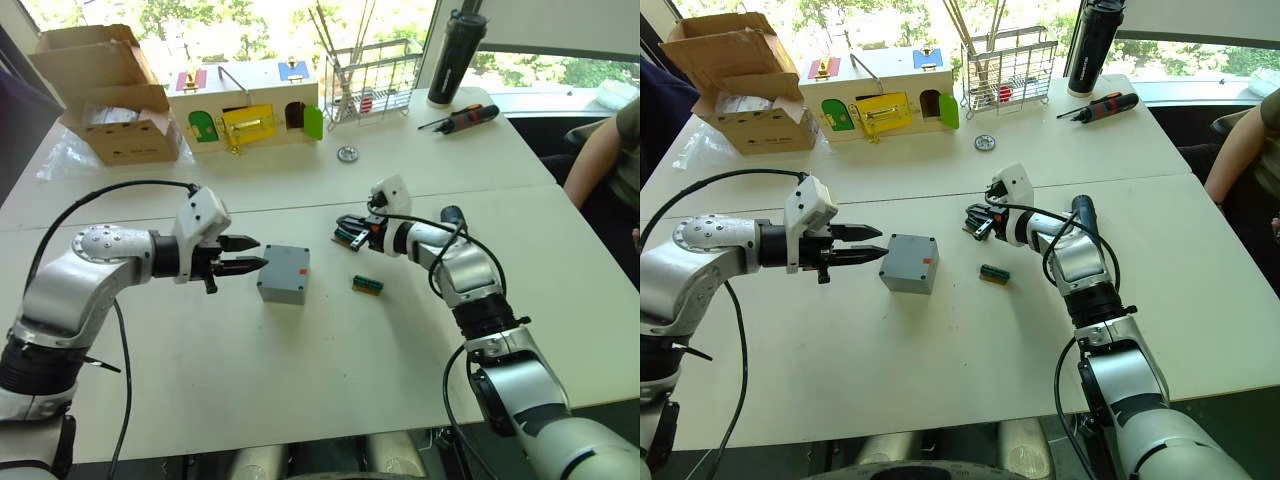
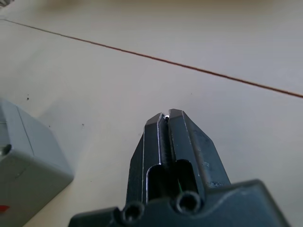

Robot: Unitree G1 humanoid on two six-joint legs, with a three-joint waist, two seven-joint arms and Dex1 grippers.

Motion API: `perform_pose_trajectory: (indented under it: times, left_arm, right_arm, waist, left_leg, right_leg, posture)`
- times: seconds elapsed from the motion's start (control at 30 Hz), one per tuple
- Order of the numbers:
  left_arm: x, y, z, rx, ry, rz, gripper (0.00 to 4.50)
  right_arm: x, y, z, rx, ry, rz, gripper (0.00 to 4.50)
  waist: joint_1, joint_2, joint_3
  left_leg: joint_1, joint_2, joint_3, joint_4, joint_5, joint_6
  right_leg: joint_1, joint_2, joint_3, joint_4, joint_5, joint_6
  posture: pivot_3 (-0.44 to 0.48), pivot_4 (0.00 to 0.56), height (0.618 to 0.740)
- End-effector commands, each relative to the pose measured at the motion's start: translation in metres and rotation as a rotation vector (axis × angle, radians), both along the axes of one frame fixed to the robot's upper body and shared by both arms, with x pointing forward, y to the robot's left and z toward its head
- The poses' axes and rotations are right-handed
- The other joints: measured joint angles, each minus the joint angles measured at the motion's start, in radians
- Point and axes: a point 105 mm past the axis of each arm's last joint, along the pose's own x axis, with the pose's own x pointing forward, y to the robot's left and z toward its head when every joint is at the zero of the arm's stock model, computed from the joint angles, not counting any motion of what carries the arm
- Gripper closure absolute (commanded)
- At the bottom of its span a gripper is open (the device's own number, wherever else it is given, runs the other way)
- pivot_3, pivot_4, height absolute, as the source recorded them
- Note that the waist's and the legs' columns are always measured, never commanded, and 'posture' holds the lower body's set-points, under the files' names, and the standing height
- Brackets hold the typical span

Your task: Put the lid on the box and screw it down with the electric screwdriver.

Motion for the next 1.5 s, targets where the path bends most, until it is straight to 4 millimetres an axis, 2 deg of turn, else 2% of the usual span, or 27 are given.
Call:
perform_pose_trajectory:
  times: [0.03, 0.2, 0.3, 0.43, 0.6, 0.93, 1.5]
  left_arm:
    - [0.002, 0.003, 0.009, -0.01, -0.048, 0.009, 2.63]
    - [0.005, 0.001, 0.01, -0.024, -0.053, 0.014, 2.63]
    - [0.003, 0.003, 0.012, -0.029, -0.049, 0.014, 2.63]
    - [-0.003, 0.01, 0.01, -0.003, -0.023, 0.008, 2.63]
    - [-0.008, 0.021, 0.006, 0.027, 0.001, 0.014, 2.63]
    - [-0.009, 0.022, 0.005, 0.026, 0.003, 0.023, 2.63]
    - [-0.008, 0.013, 0.004, 0.005, -0.003, 0.015, 2.63]
  right_arm:
    - [-0.001, 0.005, 0.031, 0.028, -0.087, 0.028, 4.45]
    - [-0.007, 0.009, 0.056, 0.044, -0.143, 0.051, 4.45]
    - [-0.029, 0.018, 0.07, 0.05, -0.159, 0.143, 4.45]
    - [-0.066, 0.032, 0.066, 0.026, -0.132, 0.281, 4.45]
    - [-0.083, 0.044, 0.057, 0.022, -0.103, 0.314, 4.45]
    - [-0.081, 0.06, 0.042, 0.001, -0.098, 0.309, 4.45]
    - [-0.07, 0.056, 0.027, -0.037, -0.089, 0.287, 4.45]
  waist:
    - [0.0, 0.0, 0.0]
    - [0.0, 0.0, 0.0]
    - [0.0, 0.0, 0.0]
    - [0.0, 0.0, 0.0]
    - [0.003, 0.0, 0.0]
    - [0.003, 0.0, 0.0]
    - [0.002, 0.0, 0.0]
  left_leg:
    - [0.0, 0.0, 0.0, 0.0, 0.0, 0.0]
    - [0.0, -0.001, 0.0, 0.0, 0.0, 0.0]
    - [0.0, -0.001, 0.0, 0.0, 0.0, 0.0]
    - [0.0, -0.001, 0.0, 0.0, 0.0, 0.0]
    - [0.0, 0.0, 0.0, 0.0, 0.0, 0.0]
    - [0.0, -0.001, 0.0, 0.001, 0.0, 0.0]
    - [0.0, -0.001, 0.0, 0.001, 0.0, 0.0]
  right_leg:
    - [0.0, 0.0, 0.0, 0.001, 0.0, 0.0]
    - [-0.002, -0.001, 0.0, 0.006, 0.0, 0.0]
    - [-0.003, -0.001, 0.0, 0.006, 0.0, 0.0]
    - [-0.003, -0.001, 0.0, 0.006, 0.0, 0.0]
    - [-0.003, -0.001, 0.001, 0.006, 0.0, 0.0]
    - [-0.003, -0.001, 0.001, 0.006, 0.0, 0.0]
    - [-0.003, -0.001, 0.001, 0.006, 0.0, 0.0]
  posture:
    - [0.0, 0.15, 0.74]
    - [0.0, 0.15, 0.74]
    - [0.0, 0.15, 0.74]
    - [0.0, 0.15, 0.74]
    - [0.0, 0.15, 0.74]
    - [0.0, 0.15, 0.74]
    - [0.0, 0.15, 0.74]
